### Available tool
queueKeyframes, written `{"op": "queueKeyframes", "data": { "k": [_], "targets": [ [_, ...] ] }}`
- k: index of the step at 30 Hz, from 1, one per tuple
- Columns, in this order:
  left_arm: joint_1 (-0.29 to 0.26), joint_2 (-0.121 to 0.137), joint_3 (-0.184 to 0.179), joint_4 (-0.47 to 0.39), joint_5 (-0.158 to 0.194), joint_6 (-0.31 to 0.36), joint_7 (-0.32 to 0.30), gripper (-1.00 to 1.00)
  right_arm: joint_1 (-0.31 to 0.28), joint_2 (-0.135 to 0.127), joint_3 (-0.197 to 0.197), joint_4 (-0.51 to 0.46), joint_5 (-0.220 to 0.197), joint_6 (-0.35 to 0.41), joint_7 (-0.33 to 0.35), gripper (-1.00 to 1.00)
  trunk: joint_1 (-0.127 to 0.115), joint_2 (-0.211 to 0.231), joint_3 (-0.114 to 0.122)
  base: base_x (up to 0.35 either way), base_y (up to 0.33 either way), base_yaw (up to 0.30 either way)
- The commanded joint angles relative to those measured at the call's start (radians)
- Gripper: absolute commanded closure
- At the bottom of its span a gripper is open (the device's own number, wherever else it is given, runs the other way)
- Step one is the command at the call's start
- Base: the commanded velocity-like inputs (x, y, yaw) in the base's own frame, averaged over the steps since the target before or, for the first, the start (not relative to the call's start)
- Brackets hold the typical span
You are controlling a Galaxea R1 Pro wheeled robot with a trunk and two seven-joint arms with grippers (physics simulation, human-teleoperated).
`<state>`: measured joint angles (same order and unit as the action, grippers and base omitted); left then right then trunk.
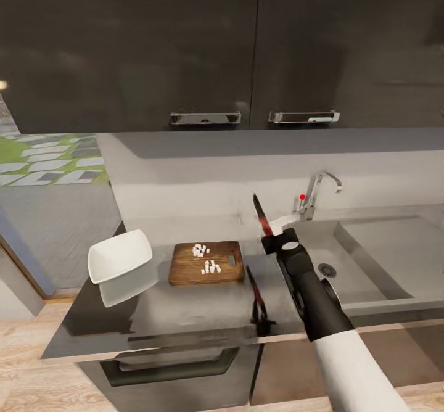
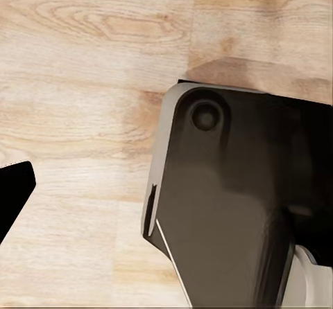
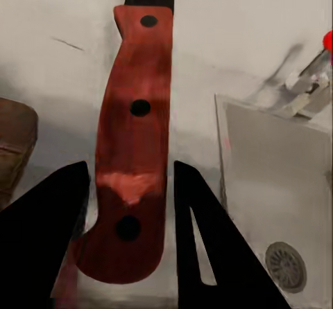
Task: In the kitchen, take the Vidalia onion out of the sink, dice it on the chopping board with the paring knife, put the diced onion into the bowl on the countertop, then place both the paring knife and the chopping board into the sink.
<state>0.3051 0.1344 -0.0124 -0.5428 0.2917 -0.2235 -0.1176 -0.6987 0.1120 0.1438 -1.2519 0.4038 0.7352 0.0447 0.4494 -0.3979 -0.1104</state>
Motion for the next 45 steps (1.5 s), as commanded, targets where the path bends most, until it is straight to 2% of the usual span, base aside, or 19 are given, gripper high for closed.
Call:
{"op": "queueKeyframes", "data": {
  "k": [1,3,5,8,11,15,17,18,21,24,26,28,34,39,43,45],
  "targets": [
    [0.000,0.001,-0.001,0.000,0.010,0.000,-0.005,-1.00,-0.001,-0.015,-0.024,-0.001,0.003,0.006,0.046,1.00,0.001,-0.002,-0.002,0.000,-0.209,0.000],
    [0.000,0.000,-0.001,0.001,0.010,0.000,-0.005,-1.00,-0.001,-0.048,-0.087,0.008,0.002,0.006,0.150,1.00,0.001,-0.002,-0.002,0.000,-0.252,0.000],
    [0.000,0.000,-0.001,0.001,0.010,0.000,-0.005,-1.00,-0.001,-0.060,-0.148,0.013,0.001,0.006,0.199,1.00,0.001,-0.002,-0.002,0.000,-0.270,0.000],
    [0.000,-0.001,-0.001,0.001,0.010,0.000,-0.005,-1.00,-0.001,-0.065,-0.202,0.015,0.002,0.005,0.221,1.00,0.001,-0.002,-0.002,0.000,-0.277,0.000],
    [0.000,0.000,-0.001,0.001,0.010,0.000,-0.005,-1.00,-0.001,-0.066,-0.212,0.040,0.002,0.004,0.224,1.00,0.001,-0.002,-0.002,0.000,-0.278,0.000],
    [0.000,-0.001,-0.001,0.002,0.010,0.000,-0.005,-1.00,-0.001,-0.068,-0.215,0.123,0.003,-0.003,0.229,1.00,0.001,-0.002,-0.002,0.001,-0.279,0.000],
    [0.000,-0.001,-0.001,0.003,0.010,0.000,-0.005,-1.00,0.000,-0.081,-0.216,0.166,0.002,-0.008,0.230,1.00,0.001,-0.002,-0.002,0.068,-0.279,0.000],
    [0.000,-0.001,-0.001,0.003,0.010,0.000,-0.005,-1.00,0.000,-0.093,-0.216,0.185,0.002,-0.023,0.231,1.00,0.001,-0.002,-0.002,0.097,-0.279,0.000],
    [0.000,-0.001,-0.001,0.003,0.010,0.000,-0.005,-1.00,-0.001,-0.106,-0.225,0.232,0.001,-0.093,0.231,1.00,0.001,-0.002,-0.002,0.109,-0.279,0.000],
    [0.000,-0.001,-0.001,0.003,0.010,0.000,-0.005,-1.00,-0.001,-0.112,-0.289,0.257,0.000,-0.127,0.234,1.00,0.001,-0.002,-0.002,0.117,-0.279,0.000],
    [0.000,-0.001,-0.001,0.003,0.010,0.000,-0.005,-1.00,-0.001,-0.113,-0.305,0.263,0.000,-0.132,0.234,1.00,0.001,-0.002,-0.002,0.120,-0.279,0.000],
    [0.000,-0.001,-0.001,0.003,0.010,0.000,-0.005,-1.00,-0.001,-0.113,-0.310,0.287,0.000,-0.145,0.234,1.00,0.001,-0.002,-0.002,0.121,-0.279,0.000],
    [0.000,0.000,-0.001,0.003,0.010,0.000,-0.005,-1.00,-0.001,-0.112,-0.326,0.462,0.000,-0.288,0.233,1.00,0.001,-0.002,-0.002,0.076,-0.170,0.000],
    [0.000,0.000,-0.001,0.003,0.010,0.000,-0.005,-1.00,-0.001,-0.111,-0.331,0.551,0.000,-0.350,0.226,1.00,0.001,-0.002,-0.002,0.004,-0.009,0.000],
    [0.000,-0.001,-0.001,0.003,0.010,0.000,-0.005,-1.00,-0.001,-0.111,-0.339,0.662,0.001,-0.412,0.202,1.00,0.001,-0.002,-0.002,0.000,0.000,0.000],
    [0.000,-0.001,-0.001,0.003,0.010,0.000,-0.005,-1.00,-0.001,-0.111,-0.362,0.680,0.000,-0.431,0.187,1.00,0.001,-0.002,-0.002,0.000,0.000,0.000]
  ]
}}
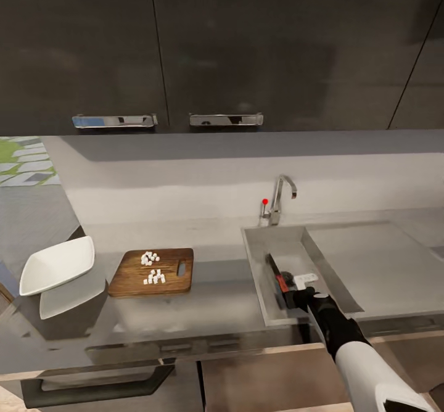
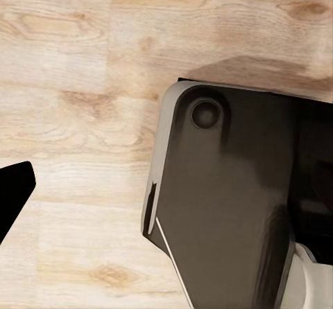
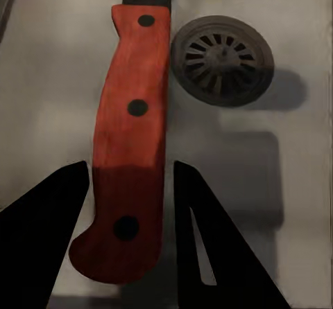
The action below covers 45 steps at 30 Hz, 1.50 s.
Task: In the kitchen, take the Vidalia onion out of the sink, dice it on the chopping board with the paring knife, put the diced onion into the bowl on the countertop, then place both the paring knife and the chopping board into the sink.
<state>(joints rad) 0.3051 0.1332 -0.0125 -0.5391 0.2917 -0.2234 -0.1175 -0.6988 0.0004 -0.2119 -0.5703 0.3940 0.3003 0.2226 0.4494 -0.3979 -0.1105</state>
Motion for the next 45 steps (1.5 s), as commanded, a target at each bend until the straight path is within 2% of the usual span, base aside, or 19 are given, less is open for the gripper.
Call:
{"op": "queueKeyframes", "data": {
  "k": [1,3,9,10,21,23,24,26,27,28,29,32,36,38,39,40,41,44,45],
  "targets": [
    [0.000,0.001,-0.001,-0.001,0.010,-0.001,-0.005,-1.00,-0.001,0.001,-0.017,0.000,0.010,0.001,0.006,1.00,0.001,-0.002,-0.002,0.000,0.000,0.000],
    [0.000,0.000,-0.001,-0.001,0.010,-0.001,-0.005,-1.00,-0.001,0.001,-0.037,0.002,0.010,-0.003,0.004,1.00,0.001,-0.002,-0.002,0.000,0.000,0.000],
    [0.000,0.000,-0.001,-0.001,0.010,-0.001,-0.005,-1.00,-0.001,0.001,-0.044,-0.001,0.009,-0.004,0.003,1.00,0.001,-0.002,-0.002,0.000,0.000,0.000],
    [0.000,0.000,-0.001,-0.001,0.010,-0.001,-0.005,-1.00,-0.001,0.001,-0.045,-0.003,0.010,-0.004,0.003,-1.00,0.001,-0.002,-0.002,0.000,0.000,0.000],
    [0.000,0.000,-0.001,0.000,0.010,-0.001,-0.005,-1.00,-0.001,0.001,-0.044,-0.024,0.010,-0.004,0.011,-1.00,0.001,-0.002,-0.002,0.000,0.000,0.000],
    [0.000,0.001,-0.001,0.000,0.010,-0.001,-0.005,-1.00,-0.001,0.002,-0.044,-0.084,0.009,0.004,0.008,-1.00,0.001,-0.002,-0.002,0.000,0.000,0.000],
    [0.000,0.001,-0.001,0.001,0.010,-0.001,-0.005,-1.00,-0.001,0.005,-0.042,-0.148,0.009,0.024,0.008,-1.00,0.001,-0.002,-0.002,0.000,0.000,0.000],
    [0.000,0.000,-0.001,0.002,0.010,-0.001,-0.005,-1.00,-0.001,0.011,-0.038,-0.280,0.009,0.123,0.009,-1.00,0.001,-0.002,-0.002,0.000,0.000,0.000],
    [0.000,0.000,-0.001,0.002,0.010,-0.001,-0.005,-1.00,-0.001,0.022,-0.037,-0.367,0.008,0.209,0.010,-1.00,0.001,-0.002,-0.002,0.000,0.000,0.000],
    [0.000,0.000,-0.001,0.003,0.010,-0.001,-0.005,-1.00,-0.001,0.034,-0.036,-0.422,0.008,0.260,0.012,-1.00,0.001,-0.002,-0.002,0.000,0.000,0.000],
    [0.000,0.000,-0.001,0.004,0.010,-0.001,-0.005,-1.00,0.000,0.057,-0.036,-0.494,0.009,0.316,0.014,-1.00,0.001,-0.002,-0.002,0.000,0.000,0.000],
    [0.000,0.000,-0.001,0.007,0.010,-0.001,-0.005,-1.00,0.003,0.095,-0.035,-0.598,0.012,0.366,0.016,-1.00,0.001,-0.002,-0.002,0.000,0.000,0.000],
    [0.000,0.000,-0.001,0.008,0.010,-0.001,-0.005,-1.00,0.008,0.114,-0.034,-0.696,0.011,0.379,0.017,-1.00,0.001,-0.002,-0.002,0.000,0.000,0.000],
    [0.000,0.000,-0.001,0.008,0.010,-0.001,-0.005,-1.00,0.016,0.137,-0.034,-0.773,0.011,0.381,0.018,-1.00,0.001,-0.002,-0.002,0.000,0.000,0.000],
    [0.000,0.000,-0.001,0.008,0.010,-0.001,-0.005,-1.00,0.020,0.144,-0.034,-0.784,0.011,0.381,0.018,-1.00,0.001,-0.002,-0.002,0.000,0.000,0.000],
    [0.000,0.001,-0.001,0.008,0.010,-0.001,-0.005,-1.00,0.031,0.164,-0.034,-0.805,0.011,0.382,0.018,-1.00,0.001,-0.002,-0.002,0.000,0.000,0.000],
    [0.000,0.001,-0.001,0.008,0.010,-0.001,-0.005,-1.00,0.037,0.174,-0.033,-0.819,0.012,0.380,0.018,-1.00,0.001,-0.002,-0.002,0.000,0.000,0.000],
    [0.000,0.001,-0.001,0.009,0.010,-0.001,-0.005,-1.00,0.050,0.174,-0.031,-0.843,0.012,0.378,0.018,-1.00,0.001,-0.002,-0.002,0.000,0.000,0.000],
    [0.000,0.002,-0.001,0.009,0.010,-0.001,-0.005,-1.00,0.071,0.174,-0.025,-0.852,0.012,0.378,0.018,-1.00,0.001,-0.002,-0.002,0.000,0.000,0.000]
  ]
}}
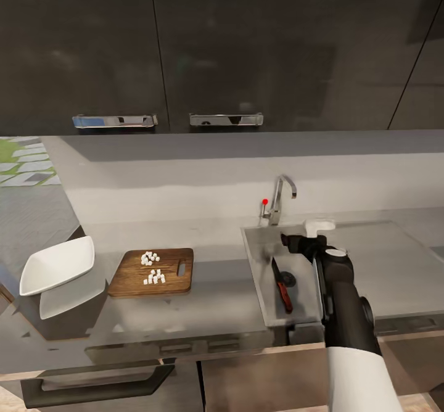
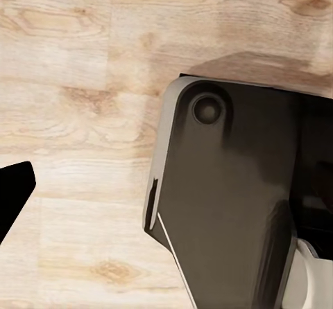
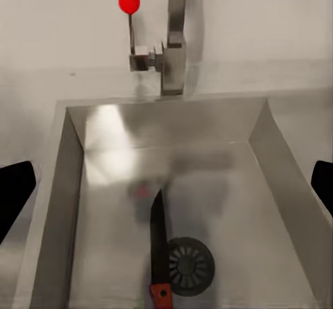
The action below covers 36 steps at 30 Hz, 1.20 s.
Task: In the kitchen, take the Vidalia onion out of the sink, dice it on the chopping board with the paring knife, put the diced onion into the bowl on the countertop, then place both the paring knife and the chopping board into the sink.
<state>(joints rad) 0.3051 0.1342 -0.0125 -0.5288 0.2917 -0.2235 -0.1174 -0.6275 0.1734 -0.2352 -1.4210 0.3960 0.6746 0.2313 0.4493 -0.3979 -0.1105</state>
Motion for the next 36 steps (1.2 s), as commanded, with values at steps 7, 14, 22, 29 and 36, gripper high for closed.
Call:
{"op": "queueKeyframes", "data": {
  "k": [7,14,22,29,36],
  "targets": [
    [0.000,0.001,-0.001,-0.001,0.010,0.000,-0.005,-1.00,0.052,0.001,0.030,-0.088,0.009,0.006,0.010,-1.00,0.001,-0.002,-0.002,0.000,0.000,0.000],
    [0.000,0.001,-0.001,-0.001,0.010,0.000,-0.005,-1.00,0.054,0.001,0.030,-0.089,0.008,0.009,0.010,-1.00,0.001,-0.002,-0.002,0.000,0.181,0.000],
    [0.000,0.001,-0.001,-0.002,0.010,0.000,-0.005,-1.00,0.055,0.001,0.031,-0.085,0.006,0.010,0.010,-1.00,0.001,-0.002,-0.002,0.000,0.304,0.000],
    [0.000,0.001,-0.001,-0.002,0.010,0.000,-0.005,-1.00,0.054,0.001,0.031,-0.069,0.006,0.010,0.010,-1.00,0.001,-0.002,-0.002,0.000,0.306,0.000],
    [0.000,0.001,-0.001,-0.002,0.010,0.000,-0.005,-1.00,0.054,0.001,0.031,-0.060,0.006,0.010,0.010,-1.00,0.001,-0.002,-0.002,0.000,0.306,0.000]
  ]
}}
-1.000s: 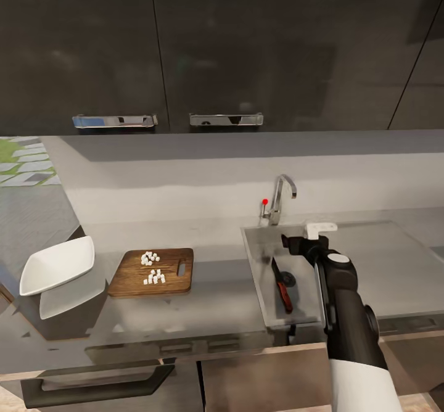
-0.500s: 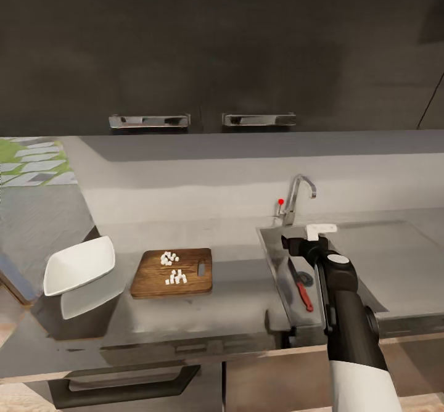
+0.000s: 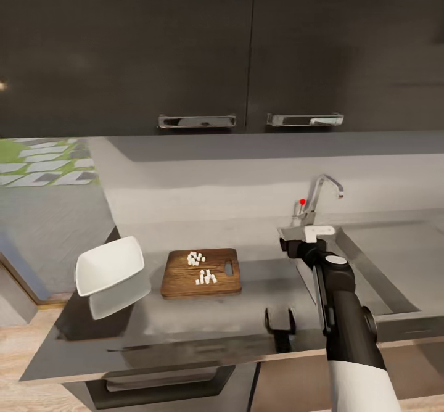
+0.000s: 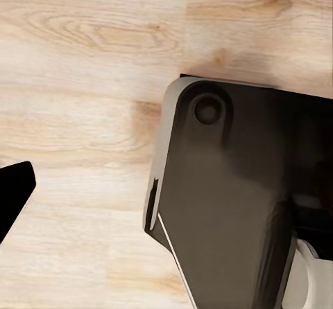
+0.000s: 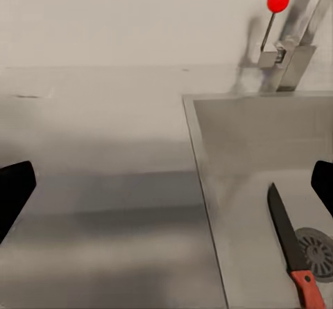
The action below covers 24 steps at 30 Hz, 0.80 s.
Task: In the kitchen, take the Vidalia onion out of the sink, dice it on the chopping board with the paring knife, put the diced onion into the bowl on the countertop, then place both the paring knife and the chopping board into the sink.
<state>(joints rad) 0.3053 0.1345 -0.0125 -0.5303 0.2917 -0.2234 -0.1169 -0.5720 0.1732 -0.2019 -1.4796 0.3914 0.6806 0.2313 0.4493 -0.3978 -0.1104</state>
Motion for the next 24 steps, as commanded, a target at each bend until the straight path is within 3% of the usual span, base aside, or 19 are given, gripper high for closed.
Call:
{"op": "queueKeyframes", "data": {
  "k": [1,17,24],
  "targets": [
    [0.000,0.001,-0.001,0.000,0.010,-0.001,-0.006,-1.00,-0.001,0.001,-0.002,-0.001,0.010,0.004,0.010,-1.00,0.001,-0.002,-0.002,0.000,0.306,0.000],
    [0.000,0.001,-0.001,0.000,0.010,-0.001,-0.006,-1.00,-0.001,0.001,-0.002,0.033,0.010,0.002,0.007,-1.00,0.001,-0.002,-0.002,0.000,0.303,0.000],
    [0.000,0.001,-0.001,0.000,0.010,-0.001,-0.006,-1.00,0.000,0.001,-0.002,0.121,0.011,-0.007,0.005,-1.00,0.001,-0.002,-0.002,0.000,0.057,0.000]
  ]
}}
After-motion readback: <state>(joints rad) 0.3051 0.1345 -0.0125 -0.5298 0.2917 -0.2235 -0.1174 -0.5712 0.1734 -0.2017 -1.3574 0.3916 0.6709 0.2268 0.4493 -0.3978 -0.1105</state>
